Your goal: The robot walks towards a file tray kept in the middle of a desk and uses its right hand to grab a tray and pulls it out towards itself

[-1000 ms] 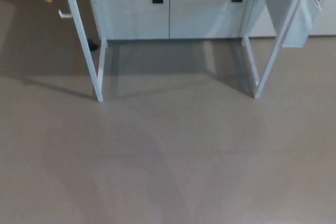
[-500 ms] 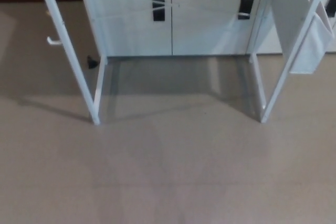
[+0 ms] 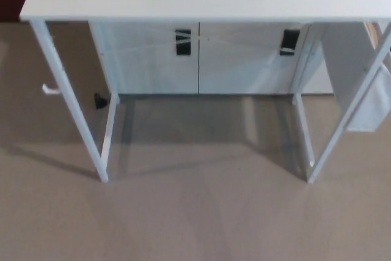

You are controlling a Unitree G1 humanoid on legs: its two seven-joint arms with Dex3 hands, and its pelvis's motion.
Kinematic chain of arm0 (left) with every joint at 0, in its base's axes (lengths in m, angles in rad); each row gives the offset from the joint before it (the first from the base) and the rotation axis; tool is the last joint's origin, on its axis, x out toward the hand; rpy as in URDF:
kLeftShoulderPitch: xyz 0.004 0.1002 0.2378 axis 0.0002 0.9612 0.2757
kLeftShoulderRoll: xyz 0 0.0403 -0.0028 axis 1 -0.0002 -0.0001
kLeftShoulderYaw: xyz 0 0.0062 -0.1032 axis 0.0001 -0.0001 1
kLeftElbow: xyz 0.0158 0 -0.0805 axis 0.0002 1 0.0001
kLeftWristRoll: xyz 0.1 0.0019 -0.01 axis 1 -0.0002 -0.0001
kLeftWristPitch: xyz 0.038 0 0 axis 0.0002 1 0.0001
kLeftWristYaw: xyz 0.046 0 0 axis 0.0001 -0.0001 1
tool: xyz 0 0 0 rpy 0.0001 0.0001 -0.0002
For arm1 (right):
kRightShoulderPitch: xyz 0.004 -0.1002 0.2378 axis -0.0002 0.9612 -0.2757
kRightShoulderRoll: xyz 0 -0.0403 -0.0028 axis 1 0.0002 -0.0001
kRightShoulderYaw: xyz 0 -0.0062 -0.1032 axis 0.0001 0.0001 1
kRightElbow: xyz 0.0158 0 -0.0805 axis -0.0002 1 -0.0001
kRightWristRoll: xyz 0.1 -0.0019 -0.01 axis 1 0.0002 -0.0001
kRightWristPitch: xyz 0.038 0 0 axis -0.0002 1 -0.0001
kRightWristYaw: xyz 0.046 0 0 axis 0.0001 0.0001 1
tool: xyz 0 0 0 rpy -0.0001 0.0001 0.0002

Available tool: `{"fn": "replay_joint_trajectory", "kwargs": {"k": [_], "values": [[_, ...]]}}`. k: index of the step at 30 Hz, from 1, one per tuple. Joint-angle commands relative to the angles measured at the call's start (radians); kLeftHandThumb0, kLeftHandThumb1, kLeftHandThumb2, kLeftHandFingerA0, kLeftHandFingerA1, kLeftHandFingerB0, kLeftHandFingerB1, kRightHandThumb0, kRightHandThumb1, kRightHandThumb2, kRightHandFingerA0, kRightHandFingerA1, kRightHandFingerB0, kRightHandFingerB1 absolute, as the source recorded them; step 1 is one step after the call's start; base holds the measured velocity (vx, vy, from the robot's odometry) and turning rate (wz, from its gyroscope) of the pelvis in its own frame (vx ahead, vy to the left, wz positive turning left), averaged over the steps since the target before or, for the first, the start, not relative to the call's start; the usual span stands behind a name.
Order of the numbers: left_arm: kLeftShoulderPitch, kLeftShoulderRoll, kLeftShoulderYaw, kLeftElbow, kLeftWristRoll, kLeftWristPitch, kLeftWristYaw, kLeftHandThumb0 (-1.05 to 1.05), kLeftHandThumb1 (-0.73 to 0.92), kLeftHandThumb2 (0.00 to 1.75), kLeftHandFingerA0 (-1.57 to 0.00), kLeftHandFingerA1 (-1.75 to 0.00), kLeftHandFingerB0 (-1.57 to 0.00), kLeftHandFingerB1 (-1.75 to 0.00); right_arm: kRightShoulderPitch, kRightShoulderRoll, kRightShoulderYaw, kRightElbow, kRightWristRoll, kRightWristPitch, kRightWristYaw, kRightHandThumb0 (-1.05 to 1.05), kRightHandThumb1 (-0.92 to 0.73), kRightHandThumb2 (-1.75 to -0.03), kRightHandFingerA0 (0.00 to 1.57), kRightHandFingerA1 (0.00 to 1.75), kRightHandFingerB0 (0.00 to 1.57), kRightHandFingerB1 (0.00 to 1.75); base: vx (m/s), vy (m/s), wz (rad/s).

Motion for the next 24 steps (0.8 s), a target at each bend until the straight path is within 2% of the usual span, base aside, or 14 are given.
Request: {"fn": "replay_joint_trajectory", "kwargs": {"k": [1,3,4,5,14,21,22,23,24], "values": [[0.005,0.006,0.001,0.003,0.002,-0.029,-0.001,-0.49,0.69,0.60,-0.31,-0.38,-0.31,-0.36,0.006,-0.002,0.001,0.005,0.003,-0.032,-0.003,-0.49,-0.76,-0.62,0.31,0.37,0.24,0.34,0.34,-0.518,-0.49],[0.000,0.008,0.001,0.023,0.006,-0.046,0.004,-0.49,0.69,0.60,-0.32,-0.39,-0.32,-0.37,0.004,-0.003,0.008,0.010,-0.007,-0.039,-0.008,-0.49,-0.76,-0.62,0.31,0.37,0.24,0.34,0.33,-0.502,0.61],[0.000,0.006,0.001,0.024,0.009,-0.050,0.011,-0.55,0.51,0.86,-0.26,-0.50,-0.24,-0.48,0.005,-0.003,0.010,0.008,-0.007,-0.038,-0.007,-0.50,-0.76,-0.62,0.32,0.38,0.24,0.34,0.26,-0.221,0.11],[-0.001,0.007,0.000,0.027,0.010,-0.054,0.011,-0.49,0.69,0.60,-0.33,-0.39,-0.32,-0.37,0.005,-0.003,0.011,0.007,-0.007,-0.037,-0.007,-0.50,-0.76,-0.62,0.31,0.37,0.24,0.34,0.27,-0.157,0.05],[0.004,0.011,0.001,0.041,0.006,-0.076,0.000,-0.48,0.69,0.60,-0.32,-0.39,-0.31,-0.37,0.014,-0.006,0.022,-0.007,-0.012,-0.035,-0.015,-0.48,-0.75,-0.62,0.32,0.37,0.25,0.34,0.18,-0.023,-0.04],[0.012,0.017,-0.001,-0.002,0.009,-0.053,0.005,-0.48,0.69,0.60,-0.31,-0.38,-0.31,-0.37,0.012,-0.003,0.023,-0.021,-0.011,-0.022,-0.012,-0.49,-0.75,-0.62,0.32,0.37,0.26,0.34,0.24,0.129,0.01],[0.009,0.019,-0.002,0.002,0.010,-0.054,0.005,-0.54,0.50,0.85,-0.26,-0.50,-0.23,-0.48,0.011,-0.002,0.024,-0.021,-0.014,-0.023,-0.015,-0.48,-0.75,-0.62,0.33,0.38,0.26,0.35,0.15,0.030,0.06],[0.001,0.021,-0.002,0.013,0.013,-0.054,0.007,-0.54,0.50,0.85,-0.26,-0.50,-0.23,-0.48,0.009,-0.001,0.025,-0.017,-0.015,-0.029,-0.016,-0.48,-0.75,-0.62,0.33,0.38,0.26,0.35,0.17,0.000,0.11],[-0.005,0.021,-0.002,0.022,0.009,-0.058,0.004,-0.48,0.68,0.60,-0.31,-0.38,-0.32,-0.37,0.006,0.001,0.024,-0.020,-0.013,-0.022,-0.015,-0.48,-0.75,-0.62,0.33,0.38,0.26,0.35,0.16,-0.031,0.08]]}}
